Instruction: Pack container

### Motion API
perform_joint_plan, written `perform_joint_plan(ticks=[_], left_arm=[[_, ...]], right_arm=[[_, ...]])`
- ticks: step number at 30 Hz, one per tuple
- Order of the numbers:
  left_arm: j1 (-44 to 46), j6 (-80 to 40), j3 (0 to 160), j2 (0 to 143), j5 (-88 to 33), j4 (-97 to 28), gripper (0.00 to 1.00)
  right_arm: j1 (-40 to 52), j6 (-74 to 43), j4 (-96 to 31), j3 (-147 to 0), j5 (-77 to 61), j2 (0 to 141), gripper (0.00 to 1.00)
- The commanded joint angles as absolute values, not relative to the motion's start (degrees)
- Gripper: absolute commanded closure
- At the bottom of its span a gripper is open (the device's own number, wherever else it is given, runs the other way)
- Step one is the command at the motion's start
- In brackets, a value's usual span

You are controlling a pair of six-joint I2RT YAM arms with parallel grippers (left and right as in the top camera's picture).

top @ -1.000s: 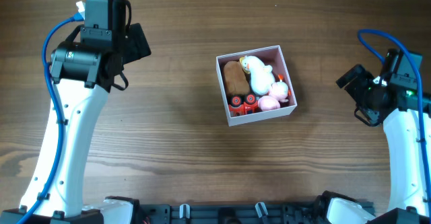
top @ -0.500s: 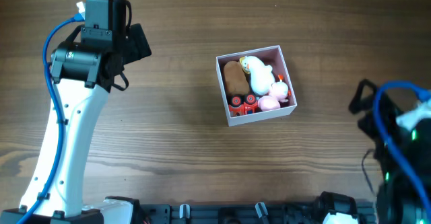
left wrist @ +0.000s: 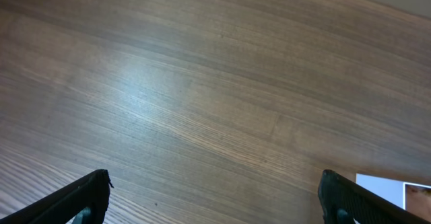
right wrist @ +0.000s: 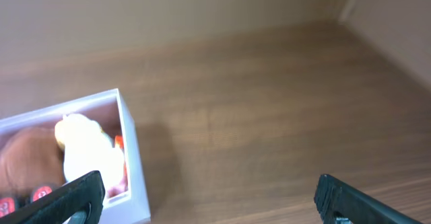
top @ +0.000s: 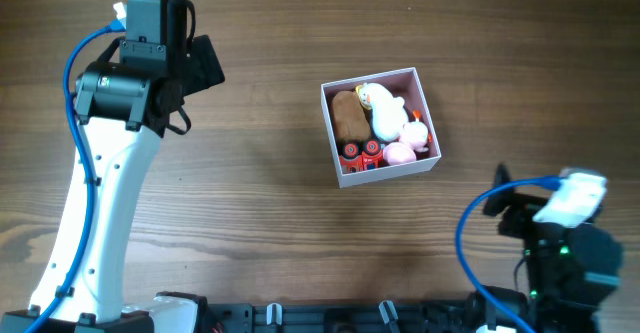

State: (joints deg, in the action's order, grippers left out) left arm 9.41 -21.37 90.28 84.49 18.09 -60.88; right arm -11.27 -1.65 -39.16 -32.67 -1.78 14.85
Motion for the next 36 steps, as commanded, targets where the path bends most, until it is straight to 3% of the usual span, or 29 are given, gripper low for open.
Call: perform_joint_plan(ticks=[1,6,13,36], left_arm=[[9.19,-22.13,90.06,84.53,17.80,-60.82,0.00],[9.19,-22.13,90.06,84.53,17.80,-60.80,0.00],[9.19,-22.13,90.06,84.53,17.80,-60.80,0.00],[9.19,-22.13,90.06,84.53,17.80,-60.82,0.00]], right_arm=[[-10.87,-0.47,-36.80,-22.74,-7.64,8.58,0.01],[-10.87,-0.60,-36.40,-14.70,-8.01,0.84,0.00],[-10.87,-4.95,-36.21,-9.19,-7.99,0.21,0.01],[-10.87,-7.90,-36.12,-9.19,-7.97,0.21,0.00]])
